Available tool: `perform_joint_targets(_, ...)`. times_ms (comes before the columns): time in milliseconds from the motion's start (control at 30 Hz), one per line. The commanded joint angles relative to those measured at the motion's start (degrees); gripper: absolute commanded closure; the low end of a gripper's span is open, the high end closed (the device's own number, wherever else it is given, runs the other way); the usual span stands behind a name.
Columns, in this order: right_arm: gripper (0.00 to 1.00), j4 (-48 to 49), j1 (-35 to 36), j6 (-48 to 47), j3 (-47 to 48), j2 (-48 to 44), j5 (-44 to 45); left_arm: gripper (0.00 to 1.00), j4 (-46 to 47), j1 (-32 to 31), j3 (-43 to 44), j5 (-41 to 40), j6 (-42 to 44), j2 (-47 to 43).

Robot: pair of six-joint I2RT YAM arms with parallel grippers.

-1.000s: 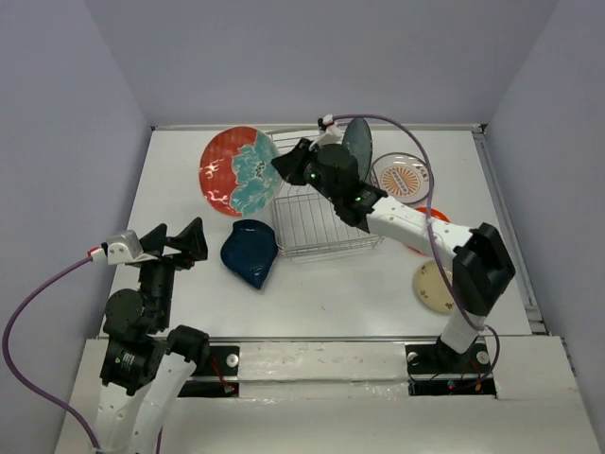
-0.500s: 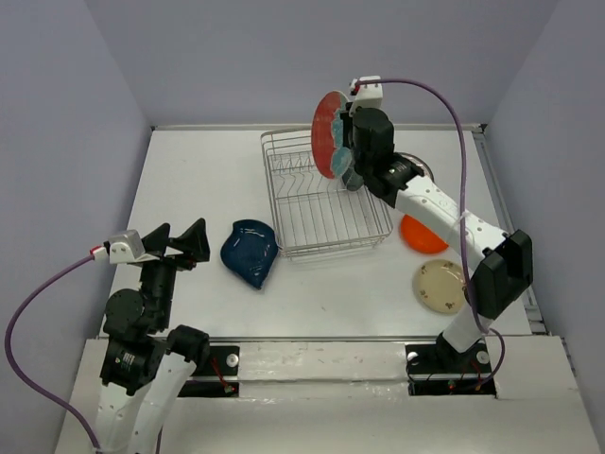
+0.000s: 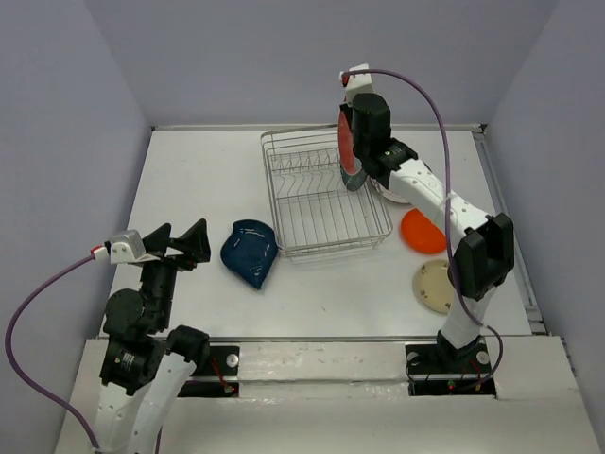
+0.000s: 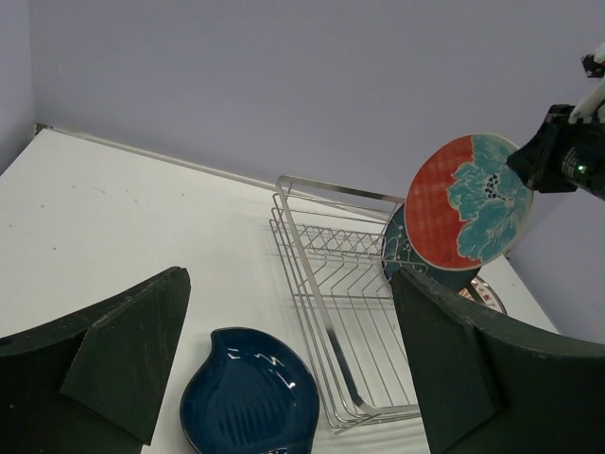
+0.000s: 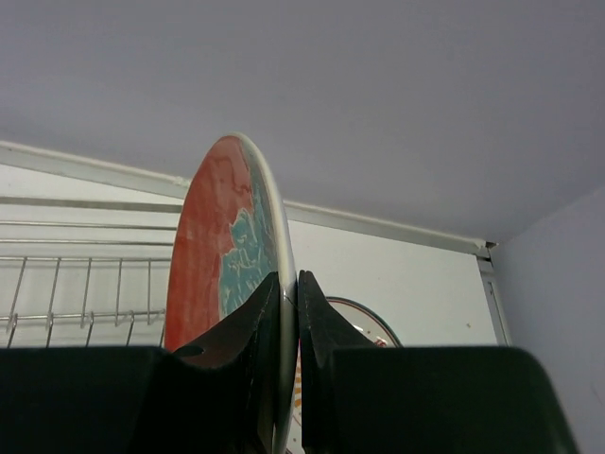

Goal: Load the plates into the dish rack

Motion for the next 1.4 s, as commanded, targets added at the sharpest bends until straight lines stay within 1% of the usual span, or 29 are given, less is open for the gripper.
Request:
perform_joint_targets(0, 0.93, 9.30, -0.63, -3.26, 6.31, 1.21, 0.73, 0.01, 2.23, -0.31, 0.07, 0.14, 0.16, -0.23)
perform_joint_targets(267, 0.93, 9.21, -1.16, -5.90, 8.16, 6.40, 1.17, 0.01, 2.05, -0.40, -0.02, 0.14, 0.16, 0.21)
perform_joint_targets(400, 0.93, 9.21, -1.16, -6.69, 8.68, 6.32, 1.26, 0.01, 2.14, -0.40, -0.02, 0.22, 0.16, 0.47)
perform_joint_targets(600, 0.93, 9.21, -1.16, -9.94, 14.73, 6.49, 1.87, 0.01, 2.32, -0.40, -0.11, 0.22, 0.16, 0.82)
perform_joint_targets(700, 0.93, 9.21, -1.69, -11.96, 16.07, 6.32, 2.14, 0.01, 2.32, -0.40, -0.11, 0.22, 0.08, 0.82)
perform_joint_targets(900, 0.93, 9.21, -2.74, -11.62, 12.82, 4.82, 1.79, 0.01, 2.32, -0.40, -0.11, 0.31, -0.01, 0.82)
perform_joint_targets(1367, 0.93, 7.90, -2.74, -2.65, 4.83, 5.88, -1.11, 0.01, 1.62, -0.40, -0.20, 0.49, -0.36, 2.49)
